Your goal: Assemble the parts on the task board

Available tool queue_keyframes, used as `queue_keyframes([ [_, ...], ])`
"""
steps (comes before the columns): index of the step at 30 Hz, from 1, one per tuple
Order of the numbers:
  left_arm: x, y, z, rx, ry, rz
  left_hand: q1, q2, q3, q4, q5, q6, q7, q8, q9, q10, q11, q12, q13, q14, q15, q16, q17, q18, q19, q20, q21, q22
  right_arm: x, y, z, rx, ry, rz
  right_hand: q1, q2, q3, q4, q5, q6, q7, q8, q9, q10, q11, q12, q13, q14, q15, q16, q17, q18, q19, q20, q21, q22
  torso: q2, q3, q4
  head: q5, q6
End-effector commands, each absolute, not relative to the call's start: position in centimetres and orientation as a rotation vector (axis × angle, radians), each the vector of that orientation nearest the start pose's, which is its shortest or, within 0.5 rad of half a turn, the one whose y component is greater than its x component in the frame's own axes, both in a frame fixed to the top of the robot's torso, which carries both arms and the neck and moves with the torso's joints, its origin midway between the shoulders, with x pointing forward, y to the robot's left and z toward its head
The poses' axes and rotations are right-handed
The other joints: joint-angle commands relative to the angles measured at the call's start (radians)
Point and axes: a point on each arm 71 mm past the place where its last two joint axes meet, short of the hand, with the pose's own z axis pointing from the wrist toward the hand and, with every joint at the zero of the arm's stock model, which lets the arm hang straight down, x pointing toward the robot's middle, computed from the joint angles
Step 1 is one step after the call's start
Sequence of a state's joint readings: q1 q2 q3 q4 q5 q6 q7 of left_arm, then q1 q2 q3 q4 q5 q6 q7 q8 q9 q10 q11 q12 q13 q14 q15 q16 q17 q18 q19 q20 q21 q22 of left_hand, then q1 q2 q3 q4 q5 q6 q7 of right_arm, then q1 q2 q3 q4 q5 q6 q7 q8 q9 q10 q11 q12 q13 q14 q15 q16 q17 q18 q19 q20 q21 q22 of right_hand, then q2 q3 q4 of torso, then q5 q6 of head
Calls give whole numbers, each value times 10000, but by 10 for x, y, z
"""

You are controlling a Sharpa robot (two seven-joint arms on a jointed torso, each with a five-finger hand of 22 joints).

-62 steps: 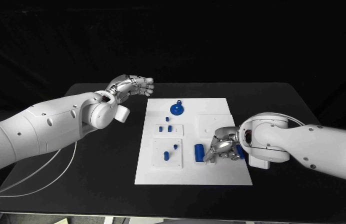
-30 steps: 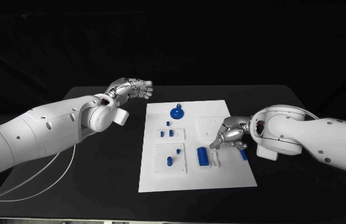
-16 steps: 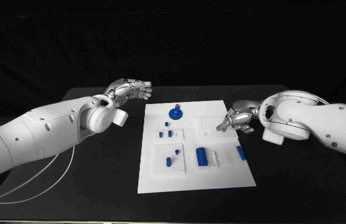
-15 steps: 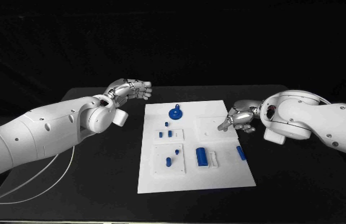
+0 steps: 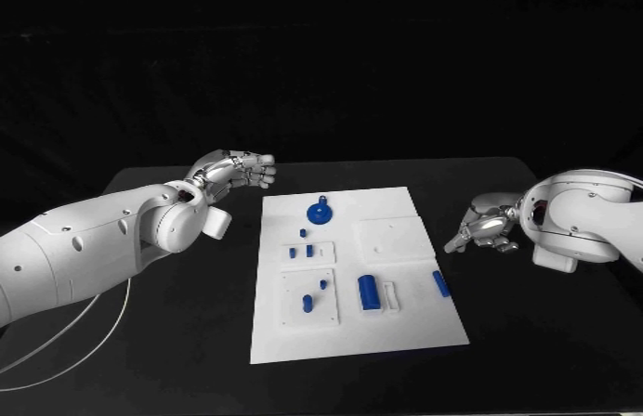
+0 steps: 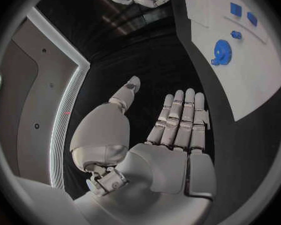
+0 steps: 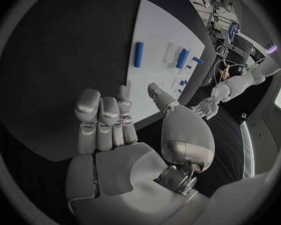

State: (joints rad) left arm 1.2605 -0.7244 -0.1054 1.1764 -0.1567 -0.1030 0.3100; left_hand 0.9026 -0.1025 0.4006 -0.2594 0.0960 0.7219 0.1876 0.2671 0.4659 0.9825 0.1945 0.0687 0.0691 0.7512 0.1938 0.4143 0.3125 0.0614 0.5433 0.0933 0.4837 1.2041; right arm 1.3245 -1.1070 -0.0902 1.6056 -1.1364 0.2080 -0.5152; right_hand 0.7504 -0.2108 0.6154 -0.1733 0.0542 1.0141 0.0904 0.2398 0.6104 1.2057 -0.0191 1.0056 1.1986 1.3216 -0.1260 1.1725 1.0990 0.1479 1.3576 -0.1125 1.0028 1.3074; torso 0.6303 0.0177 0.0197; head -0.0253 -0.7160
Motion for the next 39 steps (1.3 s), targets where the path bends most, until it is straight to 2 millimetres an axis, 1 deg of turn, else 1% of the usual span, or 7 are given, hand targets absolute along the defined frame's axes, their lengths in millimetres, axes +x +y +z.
queue_keyframes([
  [1, 547, 242, -191, -9428, 15734, -14206, -60, 61, -23, 58, -9, 21, 237, 56, 17, 65, 17, 11, 9, 77, 4, 11, 13, 142, 21, -3, -69, 15, 455, -325, -189, 1629, 23298, 1250, 2, -125, 26, 125, -50, -162, 88, -47, 21, -27, 59, -46, -20, -7, 70, -69, -16, 1139, -47, 73, -57, -13, -2, 15, -9, -86, 16],
  [10, 547, 243, -191, -9422, 15750, -14226, -62, 62, -21, 61, -9, 21, 238, 57, 17, 66, 16, 10, 9, 77, 4, 10, 15, 143, 23, -3, -70, 20, 447, -318, -204, 1396, 23517, 1364, -342, -195, -285, 487, -51, -369, 143, -124, 45, -83, 114, -65, -25, -29, 119, -90, -19, 1139, -105, 118, -72, -7, 9, 25, 6, -201, -13],
  [13, 547, 242, -191, -9420, 15754, -14231, -63, 63, -21, 62, -9, 21, 238, 57, 17, 66, 16, 10, 9, 77, 4, 10, 15, 143, 23, -3, -71, 21, 445, -315, -208, 1356, 23555, 1455, -546, 98, -896, 231, -50, -408, 145, -120, 89, -122, 107, -54, -11, -62, 120, -82, 2, 1139, -193, 101, -60, 33, 6, 13, 4, -217, -29],
  [14, 547, 242, -191, -9419, 15759, -14235, -64, 64, -21, 63, -10, 21, 238, 57, 17, 67, 16, 10, 9, 76, 4, 10, 16, 142, 23, -3, -71, 22, 444, -314, -210, 1316, 23615, 1488, -711, 401, -1356, -58, -42, -428, 118, -125, 106, -145, 102, -53, -5, -84, 110, -79, 14, 1139, -269, 77, -68, 53, 8, 11, 7, -226, -30],
  [19, 547, 243, -191, -9424, 15762, -14228, -66, 65, -21, 64, -10, 20, 238, 58, 17, 66, 17, 9, 9, 76, 4, 9, 16, 143, 23, -3, -73, 25, 442, -306, -217, 1124, 23716, 1625, -944, 987, -2216, -928, -12, -391, 114, -155, 84, -151, 81, -68, -31, -94, 89, -107, 10, 1139, -335, 31, -105, 54, 6, 8, 5, -233, -28],
  [28, 546, 244, -191, -9425, 15764, -14233, -84, 58, -28, 74, -15, 15, 240, 56, 15, 64, 18, 6, 7, 72, 6, 6, 18, 141, 21, 0, -77, 31, 442, -299, -226, 871, 23874, 1510, -791, 1241, -2278, -1152, -13, -303, 92, -146, 67, -119, 62, -63, -46, -73, 72, -116, 4, 1139, -297, 21, -117, 39, 8, 6, 15, -197, -78],
  [39, 546, 244, -191, -9431, 15801, -14250, -98, 57, -31, 82, -18, 9, 242, 55, 14, 61, 20, 3, 6, 70, 7, 4, 19, 141, 20, 0, -82, 36, 442, -300, -234, 858, 24062, 1330, 345, 1458, -1675, -1065, -49, -156, 80, -108, 63, -63, 52, -56, -71, -39, 70, -118, 0, 1139, -211, 91, -100, 28, 4, 3, 7, -182, -119],
])
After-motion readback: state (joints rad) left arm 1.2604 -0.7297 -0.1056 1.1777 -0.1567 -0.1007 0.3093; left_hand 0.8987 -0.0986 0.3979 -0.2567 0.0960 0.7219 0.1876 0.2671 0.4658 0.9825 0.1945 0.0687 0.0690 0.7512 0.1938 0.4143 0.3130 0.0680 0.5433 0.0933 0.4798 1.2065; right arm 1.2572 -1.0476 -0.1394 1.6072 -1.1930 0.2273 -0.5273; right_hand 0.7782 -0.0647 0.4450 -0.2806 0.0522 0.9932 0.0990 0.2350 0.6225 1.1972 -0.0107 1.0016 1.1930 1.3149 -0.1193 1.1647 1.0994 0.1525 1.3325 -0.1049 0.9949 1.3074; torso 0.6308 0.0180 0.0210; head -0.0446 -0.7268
